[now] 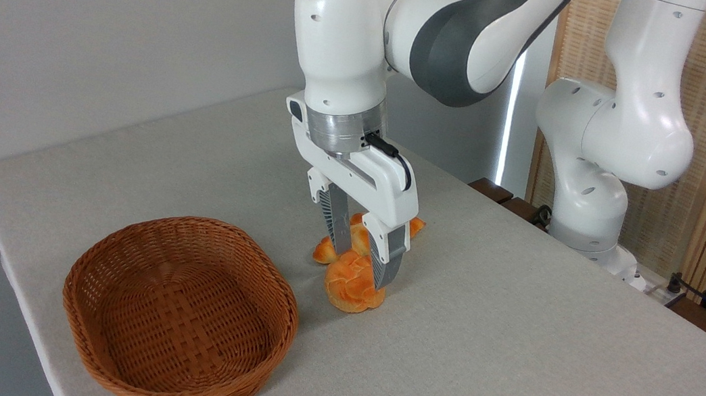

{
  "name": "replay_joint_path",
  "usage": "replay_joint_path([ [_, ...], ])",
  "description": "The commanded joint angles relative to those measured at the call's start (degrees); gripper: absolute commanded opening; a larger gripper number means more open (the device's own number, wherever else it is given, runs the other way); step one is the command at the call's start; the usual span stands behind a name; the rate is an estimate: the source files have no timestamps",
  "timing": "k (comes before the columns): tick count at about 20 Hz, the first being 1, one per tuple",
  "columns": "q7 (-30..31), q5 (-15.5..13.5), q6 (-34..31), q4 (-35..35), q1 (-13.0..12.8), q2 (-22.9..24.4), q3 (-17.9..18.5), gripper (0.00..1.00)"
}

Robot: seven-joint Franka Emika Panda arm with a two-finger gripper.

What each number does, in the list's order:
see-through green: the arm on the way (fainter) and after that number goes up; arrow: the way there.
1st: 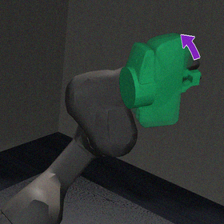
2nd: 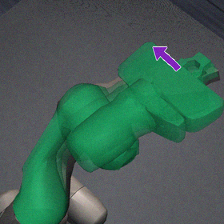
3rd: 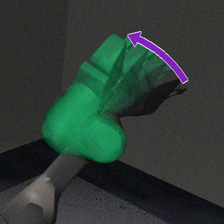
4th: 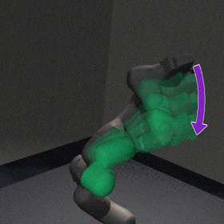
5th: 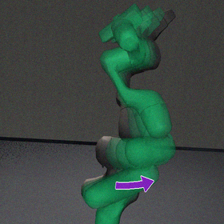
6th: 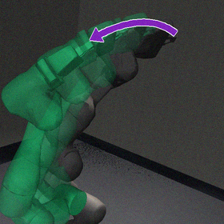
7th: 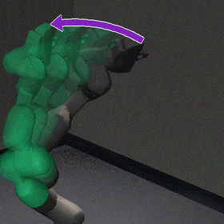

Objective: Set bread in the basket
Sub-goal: 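Lower the open gripper down around the round orange bun, then close the gripper fingers on the round orange bun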

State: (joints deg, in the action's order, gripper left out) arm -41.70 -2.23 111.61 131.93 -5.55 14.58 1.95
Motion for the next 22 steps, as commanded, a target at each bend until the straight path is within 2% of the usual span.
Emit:
replay_joint_path([
  [1, -0.84, 0.56, 2.56, 2.10, -0.34, 1.15, 0.52, 1.00],
  [22, -0.84, 0.03, 4.50, 3.24, -0.43, 0.10, 0.52, 1.00],
])
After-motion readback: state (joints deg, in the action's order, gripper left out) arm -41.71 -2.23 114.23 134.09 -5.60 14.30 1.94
